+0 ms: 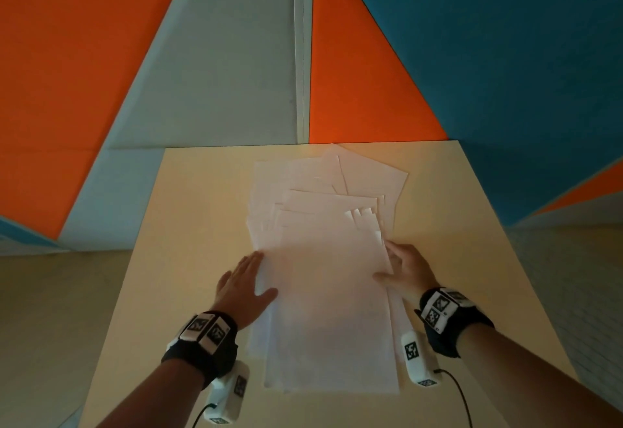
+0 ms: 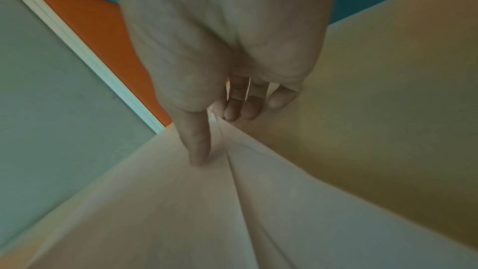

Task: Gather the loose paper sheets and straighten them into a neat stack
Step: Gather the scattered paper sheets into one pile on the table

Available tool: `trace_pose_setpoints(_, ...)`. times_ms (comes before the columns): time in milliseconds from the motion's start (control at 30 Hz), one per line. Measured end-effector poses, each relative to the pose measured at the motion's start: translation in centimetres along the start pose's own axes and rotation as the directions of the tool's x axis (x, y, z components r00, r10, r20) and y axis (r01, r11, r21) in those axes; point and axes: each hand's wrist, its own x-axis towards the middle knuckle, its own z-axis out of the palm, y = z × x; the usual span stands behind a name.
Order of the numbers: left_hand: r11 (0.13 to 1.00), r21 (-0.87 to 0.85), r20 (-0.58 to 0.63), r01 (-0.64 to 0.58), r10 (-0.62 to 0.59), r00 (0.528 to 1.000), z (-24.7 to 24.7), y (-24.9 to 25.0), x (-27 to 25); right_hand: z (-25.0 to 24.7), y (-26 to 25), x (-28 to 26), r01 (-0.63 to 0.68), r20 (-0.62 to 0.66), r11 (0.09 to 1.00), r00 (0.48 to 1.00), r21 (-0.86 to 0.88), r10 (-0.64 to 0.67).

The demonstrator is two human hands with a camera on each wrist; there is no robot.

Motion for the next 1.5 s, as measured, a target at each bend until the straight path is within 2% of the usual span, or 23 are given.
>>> trace_pose_setpoints(67,1.0,-0.012,-0.015,-0.02,0.02,1.0,-0.1,0.2,-0.2,-0.7,-0.9,0.6,-0.023,-0.024,0.998,0.999,0.062,0.025)
trace_pose_setpoints(167,0.994,0.059,0.026,-0.093,0.091,0.995,0.7,0.8,-1.1,-2.2,-1.7,3.1,0.017,-0.148,0.996,0.989,-0.086,-0.029)
trace_pose_setpoints(300,0.996,0.082,0.016,-0.029,0.028,0.999,1.3,0.7,-0.5,-3.4,-2.5,7.0,-0.074,-0.089,0.945,0.995,-0.318,0.047)
trace_pose_setpoints(433,0.992,0.118,0.085,-0.035,0.025,0.996,1.4,0.3,0.9,-3.0,-3.6,9.8,-0.07,-0.017,0.887,0.997,-0.456,0.069)
trace_pose_setpoints(667,0.989,0.119,0.076,-0.086,0.078,0.994,2.0,-0.4,1.9,-2.6,-5.6,11.2,-0.056,0.02,0.899,0.997,-0.435,0.072)
trace_pose_setpoints(800,0.992,0.051,0.054,-0.119,0.117,0.992,1.1,-0.6,2.4,-2.9,-6.0,11.6,-0.019,0.046,0.885,0.998,-0.465,0.046)
trace_pose_setpoints(967,0.99,0.054,0.05,-0.127,0.124,0.991,0.7,-0.7,3.2,-3.2,-6.5,12.3,-0.138,0.026,0.921,0.987,-0.363,0.158)
trace_pose_setpoints(1067,0.989,0.054,0.065,-0.138,0.135,0.989,0.6,-0.2,3.8,-2.5,-7.3,12.9,-0.102,0.064,0.923,0.989,-0.372,0.135)
trace_pose_setpoints(1167,0.99,0.047,0.063,-0.136,0.133,0.989,0.2,0.0,4.0,-2.5,-8.2,13.4,-0.092,0.027,0.911,0.993,-0.402,0.112)
trace_pose_setpoints(1233,0.986,0.091,0.042,-0.142,0.139,0.989,0.2,0.2,3.4,-2.6,-8.9,13.7,-0.025,-0.009,0.883,1.0,-0.468,0.023)
trace_pose_setpoints(1333,0.943,0.187,0.08,-0.273,0.263,0.962,0.8,1.3,1.5,-2.2,-10.1,14.5,0.157,0.078,0.818,0.988,-0.553,-0.136)
trace_pose_setpoints(1400,0.893,0.224,0.176,-0.39,0.357,0.917,1.6,2.2,0.2,-1.6,-10.7,15.1,0.194,0.161,0.809,0.979,-0.555,-0.124)
trace_pose_setpoints(1500,0.832,0.269,0.311,-0.486,0.402,0.861,3.1,2.3,-0.9,-0.6,-11.0,15.5,0.222,0.255,0.774,0.964,-0.593,-0.08)
